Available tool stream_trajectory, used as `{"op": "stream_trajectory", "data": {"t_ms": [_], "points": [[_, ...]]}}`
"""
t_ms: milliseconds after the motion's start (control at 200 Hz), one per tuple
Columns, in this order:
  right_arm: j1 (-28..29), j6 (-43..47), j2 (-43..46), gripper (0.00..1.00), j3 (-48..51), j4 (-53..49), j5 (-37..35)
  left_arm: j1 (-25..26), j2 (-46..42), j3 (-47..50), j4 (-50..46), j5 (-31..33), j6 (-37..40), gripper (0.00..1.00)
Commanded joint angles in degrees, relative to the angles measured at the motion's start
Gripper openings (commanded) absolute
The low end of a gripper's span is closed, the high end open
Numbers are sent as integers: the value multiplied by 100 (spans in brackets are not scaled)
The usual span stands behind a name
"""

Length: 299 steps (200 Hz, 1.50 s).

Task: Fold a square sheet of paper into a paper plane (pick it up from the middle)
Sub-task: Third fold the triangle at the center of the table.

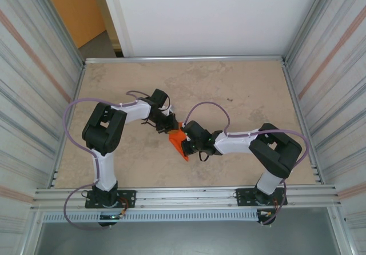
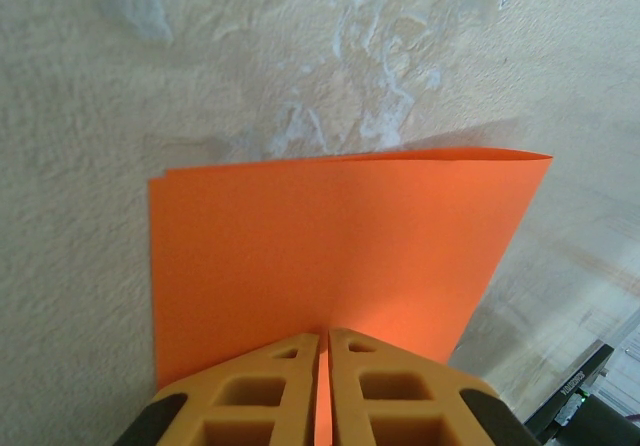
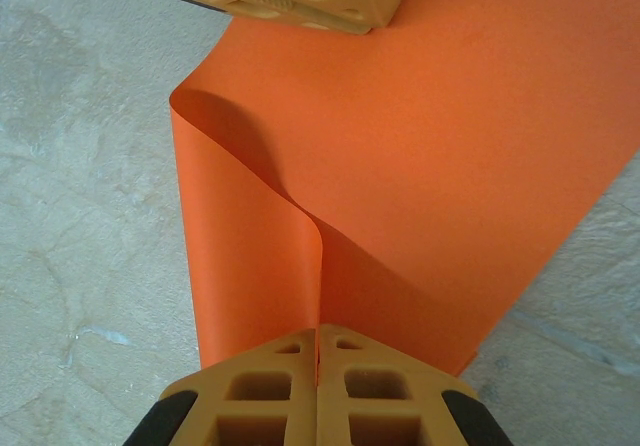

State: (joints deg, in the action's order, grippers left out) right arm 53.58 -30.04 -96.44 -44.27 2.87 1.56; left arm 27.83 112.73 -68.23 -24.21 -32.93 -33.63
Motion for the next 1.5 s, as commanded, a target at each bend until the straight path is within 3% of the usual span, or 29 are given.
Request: {"op": "stream_trajectory", "data": {"t_ms": [0, 326, 717, 882, 1072, 1493], "points": [[-32, -175, -165, 0, -133, -247, -7, 44, 89, 94, -234, 84, 40, 13], [-72, -333, -353, 0, -163, -498, 136, -125, -903, 178, -1, -32, -144, 19], [-163, -432, -410, 0, -196, -569, 278, -384, -2387, 2176, 1514, -685, -1173, 27], [-173, -459, -463, 0, -241, -595, 318, -235, -2378, 2728, 2174, -956, -1563, 19], [-173, -476, -483, 0, -275, -637, 304, -57, -2171, 2771, 2306, -996, -1566, 12], [-173, -503, -473, 0, -257, -659, 275, 38, -1708, 2661, 2173, -975, -1335, 11]]}}
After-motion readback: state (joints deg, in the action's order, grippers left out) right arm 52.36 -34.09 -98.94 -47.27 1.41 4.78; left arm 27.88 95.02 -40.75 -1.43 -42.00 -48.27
